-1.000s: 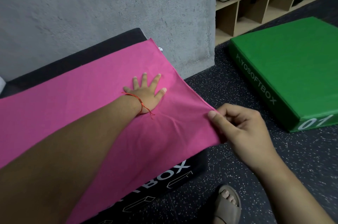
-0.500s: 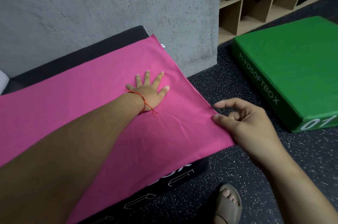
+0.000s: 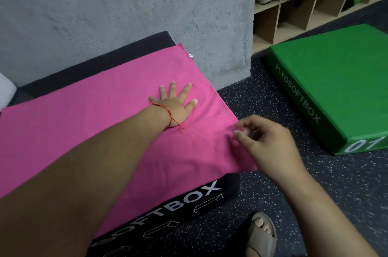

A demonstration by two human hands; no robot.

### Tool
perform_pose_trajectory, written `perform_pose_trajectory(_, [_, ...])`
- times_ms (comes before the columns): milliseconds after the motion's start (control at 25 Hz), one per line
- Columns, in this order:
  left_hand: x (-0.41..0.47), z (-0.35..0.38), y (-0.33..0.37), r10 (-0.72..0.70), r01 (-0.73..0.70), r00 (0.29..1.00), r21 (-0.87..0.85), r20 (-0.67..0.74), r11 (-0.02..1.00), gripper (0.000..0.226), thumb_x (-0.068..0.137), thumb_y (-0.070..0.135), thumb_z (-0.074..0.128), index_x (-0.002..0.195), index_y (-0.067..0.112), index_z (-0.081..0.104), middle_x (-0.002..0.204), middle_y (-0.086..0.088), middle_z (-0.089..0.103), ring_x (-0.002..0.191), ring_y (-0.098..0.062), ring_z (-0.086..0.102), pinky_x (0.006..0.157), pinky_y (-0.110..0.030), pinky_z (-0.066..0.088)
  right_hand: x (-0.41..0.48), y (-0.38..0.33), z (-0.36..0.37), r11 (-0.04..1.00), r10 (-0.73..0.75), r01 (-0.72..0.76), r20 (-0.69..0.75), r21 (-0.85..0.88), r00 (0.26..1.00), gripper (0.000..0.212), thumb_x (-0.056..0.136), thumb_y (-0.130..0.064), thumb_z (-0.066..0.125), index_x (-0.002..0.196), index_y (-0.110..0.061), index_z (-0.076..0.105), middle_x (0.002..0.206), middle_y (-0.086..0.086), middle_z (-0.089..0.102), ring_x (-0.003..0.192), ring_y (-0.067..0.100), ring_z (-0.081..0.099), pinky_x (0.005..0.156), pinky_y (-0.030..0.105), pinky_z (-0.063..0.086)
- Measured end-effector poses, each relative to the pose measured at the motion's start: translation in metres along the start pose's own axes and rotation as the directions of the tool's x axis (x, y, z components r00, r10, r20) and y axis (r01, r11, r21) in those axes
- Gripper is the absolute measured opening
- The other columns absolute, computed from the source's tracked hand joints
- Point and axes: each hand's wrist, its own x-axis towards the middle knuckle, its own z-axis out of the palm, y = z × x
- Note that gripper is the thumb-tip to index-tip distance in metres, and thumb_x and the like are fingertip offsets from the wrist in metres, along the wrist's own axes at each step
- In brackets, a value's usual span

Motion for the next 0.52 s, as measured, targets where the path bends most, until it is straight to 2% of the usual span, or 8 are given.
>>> perform_pose_trajectory(120, [-0.006,-0.005,0.002,0.000,0.001,1.000,0.031,-0.011,1.000,0.070,0.098,0.077,0.011,0.159,0.052,-0.012,0.174,0.000,-0.015,0.158,-0.042,-0.008,0.118,-0.076,0.007,0.006,-0.002,0.018,0.979,-0.113,0.126,0.086,-0.162,0.990,0.021,0.087,-0.041,0.081,0.107,-0.041,0.074,0.104,-0.018,0.064,0.099,0.013,0.062,0.091,0.040,0.053])
perform_pose_trajectory(200, [-0.025,-0.001,-0.004,0.021,-0.022,0.998,-0.028,-0.055,0.999,0.069,0.101,0.072,0.016,0.163,0.047,-0.003,0.175,0.003,-0.007,0.160,-0.037,-0.003,0.121,-0.070,0.010,0.008,-0.008,0.027,0.942,-0.167,0.194,0.118,-0.275,0.979,0.026,0.089,-0.044,0.075,0.114,-0.042,0.072,0.116,-0.017,0.063,0.113,0.019,0.057,0.099,0.044,0.049])
perform_pose_trajectory(280, [-0.060,0.016,-0.020,0.068,-0.081,0.991,-0.109,-0.119,0.991,0.066,0.103,0.066,0.024,0.164,0.044,0.009,0.175,0.006,0.004,0.161,-0.028,0.004,0.125,-0.062,0.015,0.009,-0.019,0.040,0.888,-0.244,0.280,0.142,-0.365,0.959,0.027,0.091,-0.044,0.069,0.117,-0.042,0.072,0.122,-0.018,0.064,0.120,0.017,0.054,0.104,0.045,0.044])
perform_pose_trajectory(400, [-0.122,0.042,-0.072,0.080,-0.105,0.981,-0.133,-0.180,0.986,0.066,0.100,0.065,0.021,0.162,0.045,0.021,0.173,0.010,0.016,0.160,-0.019,0.013,0.127,-0.051,0.020,0.006,-0.043,0.070,0.818,-0.347,0.441,0.294,-0.369,0.891,0.037,0.093,-0.048,0.055,0.126,-0.038,0.070,0.133,-0.015,0.064,0.128,0.016,0.055,0.110,0.047,0.041])
perform_pose_trajectory(520, [-0.174,0.064,-0.139,-0.024,-0.007,0.982,-0.164,-0.186,0.986,0.071,0.094,0.068,0.013,0.161,0.045,0.027,0.170,0.010,0.026,0.157,-0.017,0.023,0.126,-0.046,0.024,-0.001,-0.057,0.104,0.789,-0.310,0.481,0.427,-0.383,0.849,0.050,0.095,-0.055,0.044,0.138,-0.038,0.063,0.145,-0.014,0.059,0.136,0.017,0.051,0.114,0.050,0.037])
